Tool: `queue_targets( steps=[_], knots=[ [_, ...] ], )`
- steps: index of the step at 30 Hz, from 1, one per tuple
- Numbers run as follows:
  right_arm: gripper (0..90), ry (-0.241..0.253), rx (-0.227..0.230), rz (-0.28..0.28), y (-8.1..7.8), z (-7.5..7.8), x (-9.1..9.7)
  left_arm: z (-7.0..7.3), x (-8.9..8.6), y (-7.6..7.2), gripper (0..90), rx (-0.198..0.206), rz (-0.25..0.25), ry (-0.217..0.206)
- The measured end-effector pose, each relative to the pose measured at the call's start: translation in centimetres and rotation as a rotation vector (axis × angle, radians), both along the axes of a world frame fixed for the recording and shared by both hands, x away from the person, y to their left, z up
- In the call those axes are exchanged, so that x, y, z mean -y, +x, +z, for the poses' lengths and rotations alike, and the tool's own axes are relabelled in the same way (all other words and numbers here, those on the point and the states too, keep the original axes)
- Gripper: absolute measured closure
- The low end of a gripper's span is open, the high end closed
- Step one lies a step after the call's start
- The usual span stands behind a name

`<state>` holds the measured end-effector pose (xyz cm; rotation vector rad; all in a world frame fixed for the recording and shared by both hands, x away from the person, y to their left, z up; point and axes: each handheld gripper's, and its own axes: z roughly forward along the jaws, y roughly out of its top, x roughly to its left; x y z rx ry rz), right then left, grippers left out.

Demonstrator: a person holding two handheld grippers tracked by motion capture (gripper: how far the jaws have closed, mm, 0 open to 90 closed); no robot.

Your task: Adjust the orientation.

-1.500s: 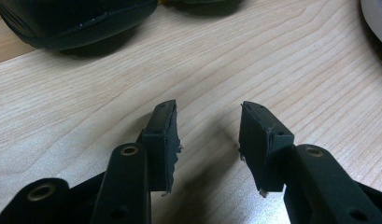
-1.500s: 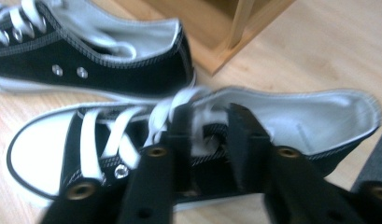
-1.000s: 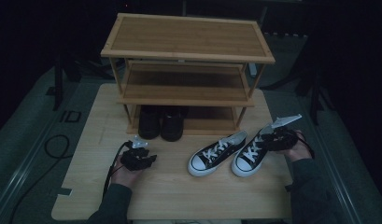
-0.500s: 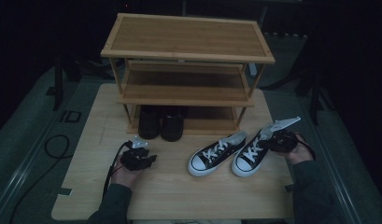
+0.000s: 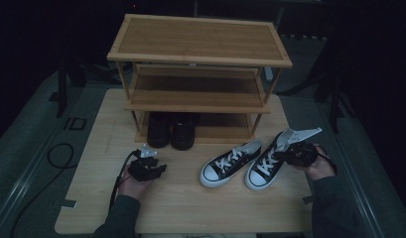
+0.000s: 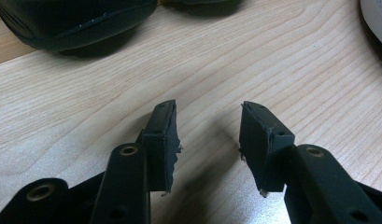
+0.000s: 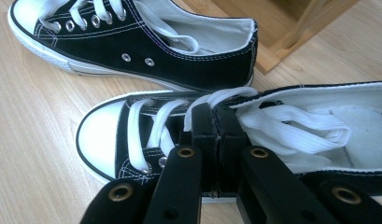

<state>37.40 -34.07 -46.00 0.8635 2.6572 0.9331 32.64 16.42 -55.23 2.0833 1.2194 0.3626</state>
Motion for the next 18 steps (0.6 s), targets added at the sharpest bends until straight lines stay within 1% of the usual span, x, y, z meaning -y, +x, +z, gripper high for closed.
queue_targets(
  steps=[5,11,15,18],
  knots=[
    [89.5,-0.015,0.009,-0.026,-0.6,0.2,0.4,0.0,0.0,0.0,57.0,0.002,0.0,0.001],
    [89.5,-0.037,0.019,-0.038,-1.4,0.5,0.8,0.0,0.0,0.0,57.0,0.002,0.001,0.001],
    [89.4,-0.047,0.016,-0.06,-1.8,0.7,1.2,0.0,0.0,0.0,57.0,0.002,0.001,0.001],
    [89.4,-0.051,0.013,-0.076,-1.9,0.5,1.6,0.0,0.0,0.0,56.9,0.002,0.0,0.001]
  ],
)
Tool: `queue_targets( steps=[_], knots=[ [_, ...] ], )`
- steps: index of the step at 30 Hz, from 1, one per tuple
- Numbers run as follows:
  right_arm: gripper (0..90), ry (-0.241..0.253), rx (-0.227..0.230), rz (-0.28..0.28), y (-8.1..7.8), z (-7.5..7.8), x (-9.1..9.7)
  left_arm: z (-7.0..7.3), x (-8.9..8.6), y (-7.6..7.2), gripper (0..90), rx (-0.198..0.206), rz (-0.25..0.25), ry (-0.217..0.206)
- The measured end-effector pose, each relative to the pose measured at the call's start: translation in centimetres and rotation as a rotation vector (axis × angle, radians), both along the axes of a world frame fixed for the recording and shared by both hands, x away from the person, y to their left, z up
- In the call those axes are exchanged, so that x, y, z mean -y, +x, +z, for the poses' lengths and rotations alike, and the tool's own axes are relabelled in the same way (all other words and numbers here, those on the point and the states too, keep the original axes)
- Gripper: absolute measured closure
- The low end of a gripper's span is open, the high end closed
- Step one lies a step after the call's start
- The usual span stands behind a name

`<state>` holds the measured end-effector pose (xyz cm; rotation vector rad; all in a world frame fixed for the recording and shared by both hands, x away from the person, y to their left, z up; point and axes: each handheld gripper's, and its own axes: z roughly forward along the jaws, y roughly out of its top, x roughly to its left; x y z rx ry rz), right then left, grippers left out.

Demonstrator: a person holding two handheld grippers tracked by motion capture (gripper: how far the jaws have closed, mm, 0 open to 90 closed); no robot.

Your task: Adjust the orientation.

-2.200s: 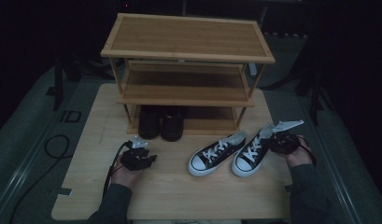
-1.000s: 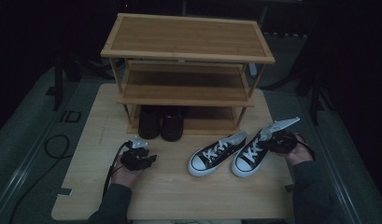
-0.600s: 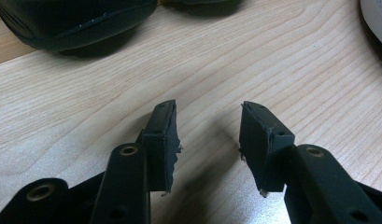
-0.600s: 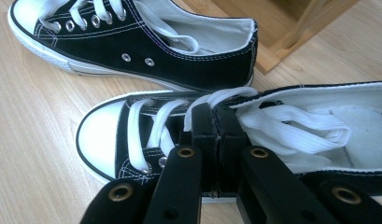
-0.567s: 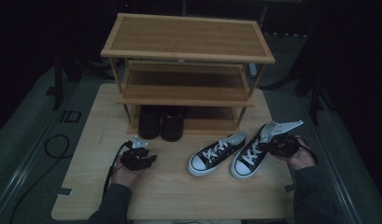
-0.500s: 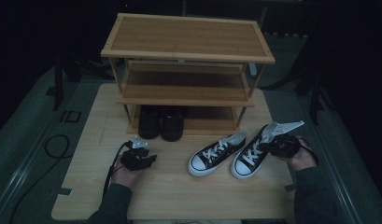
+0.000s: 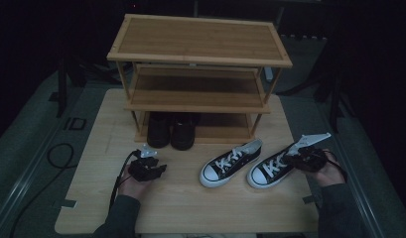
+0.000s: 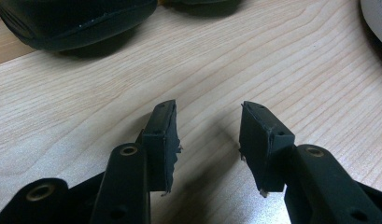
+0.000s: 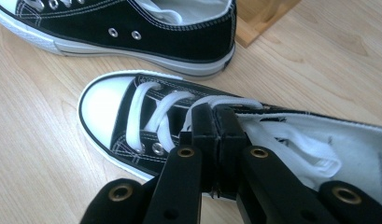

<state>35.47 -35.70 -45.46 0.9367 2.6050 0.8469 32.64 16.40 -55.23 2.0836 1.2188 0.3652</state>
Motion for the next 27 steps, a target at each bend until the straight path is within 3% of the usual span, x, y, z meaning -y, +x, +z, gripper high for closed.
queue_targets(
  steps=[11,18,27],
  knots=[
    [89.5,0.041,0.001,-0.005,-1.2,0.6,0.0,0.0,0.0,0.0,56.9,0.001,0.002,-0.002],
    [89.5,0.106,-0.008,-0.009,-2.1,1.0,-0.1,0.0,0.0,0.0,56.9,0.001,0.001,-0.003],
    [89.5,0.143,-0.026,0.001,-2.8,1.1,-1.9,0.0,0.0,0.0,56.9,0.0,0.0,-0.003]
  ],
)
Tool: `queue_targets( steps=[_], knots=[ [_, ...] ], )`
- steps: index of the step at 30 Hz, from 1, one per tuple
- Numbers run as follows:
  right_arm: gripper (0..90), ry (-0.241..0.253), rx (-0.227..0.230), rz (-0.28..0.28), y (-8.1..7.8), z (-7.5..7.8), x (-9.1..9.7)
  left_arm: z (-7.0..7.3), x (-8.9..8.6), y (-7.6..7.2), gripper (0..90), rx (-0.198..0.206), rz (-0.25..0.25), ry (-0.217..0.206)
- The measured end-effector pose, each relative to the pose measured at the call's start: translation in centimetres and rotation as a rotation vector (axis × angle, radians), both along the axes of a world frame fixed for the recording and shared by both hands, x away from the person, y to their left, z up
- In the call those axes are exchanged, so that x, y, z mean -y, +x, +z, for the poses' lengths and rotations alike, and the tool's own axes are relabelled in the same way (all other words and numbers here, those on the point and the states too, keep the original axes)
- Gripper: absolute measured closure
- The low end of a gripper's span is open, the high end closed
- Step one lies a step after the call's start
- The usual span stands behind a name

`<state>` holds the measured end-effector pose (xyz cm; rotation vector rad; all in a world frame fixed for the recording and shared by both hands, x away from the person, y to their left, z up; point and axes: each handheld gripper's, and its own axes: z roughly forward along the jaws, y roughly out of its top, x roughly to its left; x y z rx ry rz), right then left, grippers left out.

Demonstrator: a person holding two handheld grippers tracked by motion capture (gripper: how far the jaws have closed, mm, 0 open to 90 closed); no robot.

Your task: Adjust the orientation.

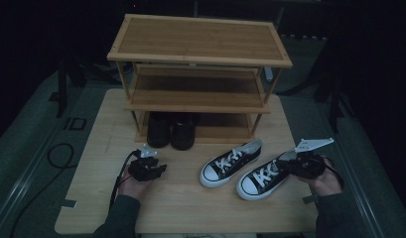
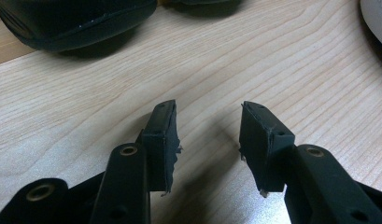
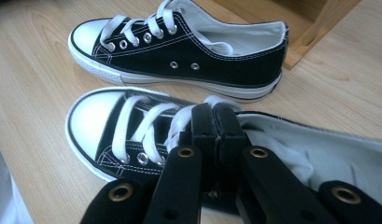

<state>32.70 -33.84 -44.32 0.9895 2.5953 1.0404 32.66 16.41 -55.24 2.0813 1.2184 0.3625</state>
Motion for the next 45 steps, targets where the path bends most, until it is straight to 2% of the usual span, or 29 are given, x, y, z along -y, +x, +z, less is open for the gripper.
queue_targets(
  steps=[5,9,17,22,24,27,31,33,37,41,45],
  knots=[
    [89.5,0.001,-0.017,-0.008,-0.2,-0.9,-0.6,0.0,0.0,0.0,56.9,0.0,0.0,-0.001],
    [89.5,-0.02,-0.021,-0.018,-0.7,-1.5,-0.8,0.0,0.0,0.0,56.9,-0.001,0.001,-0.002],
    [89.2,-0.054,-0.023,-0.043,-1.9,-1.2,0.0,0.0,0.1,0.0,56.8,0.001,0.0,0.003],
    [88.7,-0.1,-0.036,-0.084,-1.4,-2.1,0.9,0.0,0.0,0.0,56.8,0.001,0.0,0.0],
    [87.9,-0.088,-0.039,-0.074,-1.3,-2.1,1.1,0.0,0.0,0.0,56.7,0.001,0.001,0.0],
    [82.8,-0.095,-0.018,-0.051,-1.2,-2.0,1.3,0.0,0.1,0.0,56.7,0.001,0.0,0.001],
    [76.4,-0.056,0.029,-0.067,-0.9,-1.3,2.0,0.0,0.0,0.0,56.7,0.001,-0.002,0.004],
    [76.0,-0.082,0.045,-0.084,-0.7,-1.2,2.4,0.0,0.0,0.0,56.7,0.0,-0.001,0.002],
    [71.1,-0.124,0.04,-0.093,-0.2,-1.6,3.0,0.0,0.0,0.0,56.7,0.0,-0.001,0.001],
    [66.9,-0.124,0.038,-0.086,-0.1,-1.8,3.4,0.0,0.1,0.0,56.7,0.001,-0.001,0.0],
    [62.0,-0.146,0.042,-0.076,-0.1,-1.9,3.5,0.0,0.1,0.0,56.7,0.001,-0.001,0.001]
  ],
)
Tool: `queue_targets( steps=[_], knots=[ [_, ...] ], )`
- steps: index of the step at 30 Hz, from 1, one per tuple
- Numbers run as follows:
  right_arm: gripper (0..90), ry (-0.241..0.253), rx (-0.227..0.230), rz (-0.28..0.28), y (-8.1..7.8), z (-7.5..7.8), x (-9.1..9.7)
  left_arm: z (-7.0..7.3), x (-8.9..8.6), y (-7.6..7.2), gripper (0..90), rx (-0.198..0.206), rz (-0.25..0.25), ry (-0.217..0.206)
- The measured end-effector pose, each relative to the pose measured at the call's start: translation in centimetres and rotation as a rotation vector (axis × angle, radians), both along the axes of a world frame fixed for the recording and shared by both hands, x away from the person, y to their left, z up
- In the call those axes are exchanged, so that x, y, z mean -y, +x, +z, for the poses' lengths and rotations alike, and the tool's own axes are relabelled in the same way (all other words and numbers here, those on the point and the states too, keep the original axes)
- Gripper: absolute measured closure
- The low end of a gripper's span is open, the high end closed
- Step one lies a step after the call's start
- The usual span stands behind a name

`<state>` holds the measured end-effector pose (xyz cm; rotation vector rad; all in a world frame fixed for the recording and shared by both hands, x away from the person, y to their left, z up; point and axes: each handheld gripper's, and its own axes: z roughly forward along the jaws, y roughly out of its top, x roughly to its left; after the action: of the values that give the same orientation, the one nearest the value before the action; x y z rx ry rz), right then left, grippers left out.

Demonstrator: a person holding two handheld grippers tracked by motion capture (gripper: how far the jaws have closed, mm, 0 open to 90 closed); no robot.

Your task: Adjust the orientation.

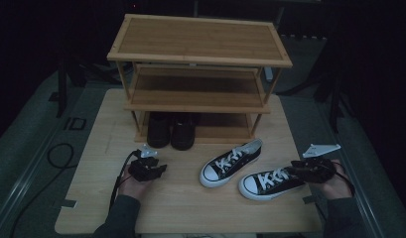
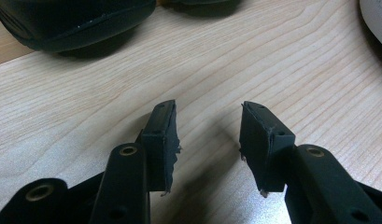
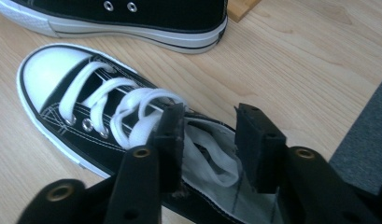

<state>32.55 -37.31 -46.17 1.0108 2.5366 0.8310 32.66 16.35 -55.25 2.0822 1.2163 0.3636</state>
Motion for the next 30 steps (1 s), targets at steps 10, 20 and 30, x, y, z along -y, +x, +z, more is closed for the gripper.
queue_targets(
  steps=[10,20,30],
  knots=[
    [59.5,-0.029,0.01,0.022,-0.1,-0.2,0.2,0.0,0.0,0.0,56.7,0.0,0.001,-0.001],
    [54.1,-0.086,-0.014,0.057,0.8,-0.7,-0.3,0.0,0.0,0.0,56.7,-0.001,0.001,-0.003],
    [60.9,-0.135,-0.063,0.169,2.2,-1.8,-1.8,0.0,0.0,0.0,56.7,-0.002,0.0,-0.004]
  ],
)
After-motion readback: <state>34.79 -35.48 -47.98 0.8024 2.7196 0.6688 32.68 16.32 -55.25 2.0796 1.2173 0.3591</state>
